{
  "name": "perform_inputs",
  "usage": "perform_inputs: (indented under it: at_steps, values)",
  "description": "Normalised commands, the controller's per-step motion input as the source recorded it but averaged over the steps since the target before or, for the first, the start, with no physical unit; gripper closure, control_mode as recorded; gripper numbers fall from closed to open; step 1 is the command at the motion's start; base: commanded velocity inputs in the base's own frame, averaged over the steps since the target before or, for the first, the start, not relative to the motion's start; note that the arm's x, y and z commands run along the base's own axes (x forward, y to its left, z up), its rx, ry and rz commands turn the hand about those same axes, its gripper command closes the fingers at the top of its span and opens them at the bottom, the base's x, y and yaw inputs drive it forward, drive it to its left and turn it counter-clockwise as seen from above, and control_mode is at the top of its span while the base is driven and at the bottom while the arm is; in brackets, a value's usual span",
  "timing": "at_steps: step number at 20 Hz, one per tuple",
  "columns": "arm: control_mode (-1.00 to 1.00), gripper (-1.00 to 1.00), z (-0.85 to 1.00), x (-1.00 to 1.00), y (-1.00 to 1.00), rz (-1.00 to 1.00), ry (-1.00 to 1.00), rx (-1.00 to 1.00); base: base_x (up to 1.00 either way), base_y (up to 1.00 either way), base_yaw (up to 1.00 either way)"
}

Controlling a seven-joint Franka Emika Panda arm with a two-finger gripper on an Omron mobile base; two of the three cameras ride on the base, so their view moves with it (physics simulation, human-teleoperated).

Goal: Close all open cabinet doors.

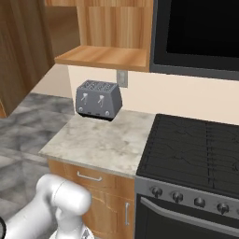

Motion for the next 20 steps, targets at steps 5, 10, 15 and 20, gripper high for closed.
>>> perform_inputs:
  at_steps: [5, 10, 15, 20]
  values:
    - [-1.0, -1.0, 0.0, 0.15, -0.54, -0.35, 0.0, 0.05, 0.0, 0.0, 0.0]
    - [-1.0, -1.0, 0.0, 0.26, -0.53, -0.29, 0.0, 0.02, 0.0, 0.0, 0.0]
    - [-1.0, -1.0, 0.0, 0.59, -0.59, -0.04, -0.03, 0.05, 0.0, 0.0, 0.0]
    - [-1.0, -1.0, -0.05, 0.79, -0.55, 0.04, -0.01, 0.1, 0.0, 0.0, 0.0]
